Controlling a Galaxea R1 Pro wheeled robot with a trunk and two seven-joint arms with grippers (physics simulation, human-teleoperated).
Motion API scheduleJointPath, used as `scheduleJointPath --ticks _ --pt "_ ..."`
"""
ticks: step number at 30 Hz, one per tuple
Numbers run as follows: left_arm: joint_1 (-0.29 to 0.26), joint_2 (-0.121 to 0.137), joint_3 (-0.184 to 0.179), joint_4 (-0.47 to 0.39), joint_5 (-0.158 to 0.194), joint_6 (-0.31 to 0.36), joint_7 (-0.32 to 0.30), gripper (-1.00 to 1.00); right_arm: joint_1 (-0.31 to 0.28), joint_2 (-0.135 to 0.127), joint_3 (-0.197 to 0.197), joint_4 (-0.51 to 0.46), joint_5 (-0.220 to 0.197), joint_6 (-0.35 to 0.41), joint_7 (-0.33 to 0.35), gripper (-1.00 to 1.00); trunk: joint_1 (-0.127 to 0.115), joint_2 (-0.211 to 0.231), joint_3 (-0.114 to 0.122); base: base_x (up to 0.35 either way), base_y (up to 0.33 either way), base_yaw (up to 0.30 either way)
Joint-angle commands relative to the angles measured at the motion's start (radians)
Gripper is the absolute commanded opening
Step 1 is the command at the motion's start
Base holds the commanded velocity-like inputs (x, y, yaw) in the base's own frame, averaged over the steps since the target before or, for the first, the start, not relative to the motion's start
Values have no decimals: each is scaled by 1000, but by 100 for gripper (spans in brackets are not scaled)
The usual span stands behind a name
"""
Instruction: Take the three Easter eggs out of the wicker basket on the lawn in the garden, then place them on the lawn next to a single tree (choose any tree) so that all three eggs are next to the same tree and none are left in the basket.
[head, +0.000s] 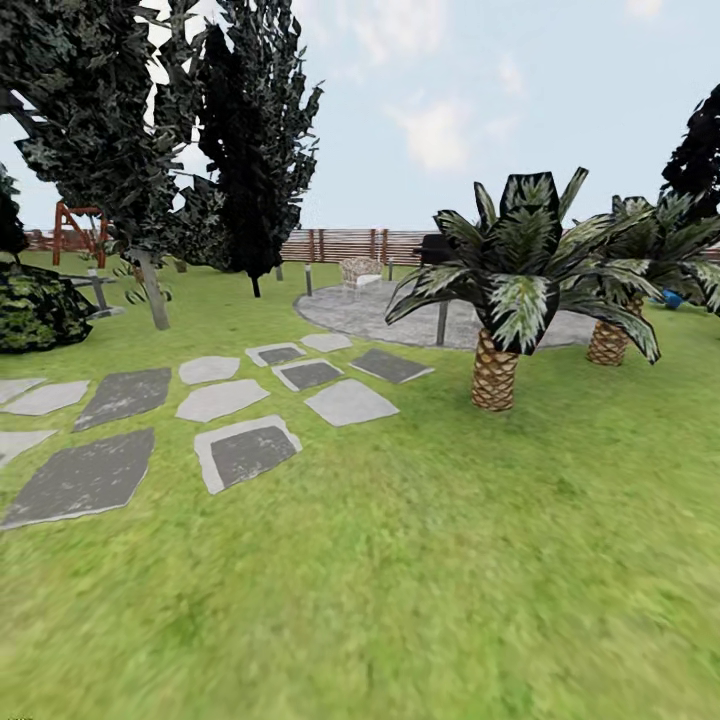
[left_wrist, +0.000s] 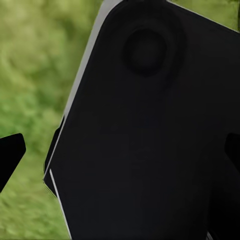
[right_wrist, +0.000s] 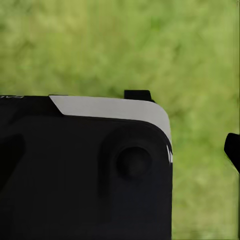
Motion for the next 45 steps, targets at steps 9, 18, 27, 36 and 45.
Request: scheduleJointPath --ticks 9,18,27,36,45 --pt "0 0 3 -2 4 1 0 100 -1 1 -1 1 0 -3 1 100 1 0 -1 331 0 279" --pt "0 -1 3 -2 4 1 3 100 -1 1 -1 1 0 -3 1 100 1 0 -1 332 0 281" --pt "0 0 3 -2 4 1 2 100 -1 1 -1 1 0 -3 1 100 1 0 -1 333 0 276" --pt "0 -1 3 -2 3 1 3 100 -1 1 2 1 1 -3 1 100 1 0 -1 333 0 73" --pt "0 0 3 -2 3 1 3 100 -1 1 2 1 1 -3 1 100 1 0 -1 333 0 4"
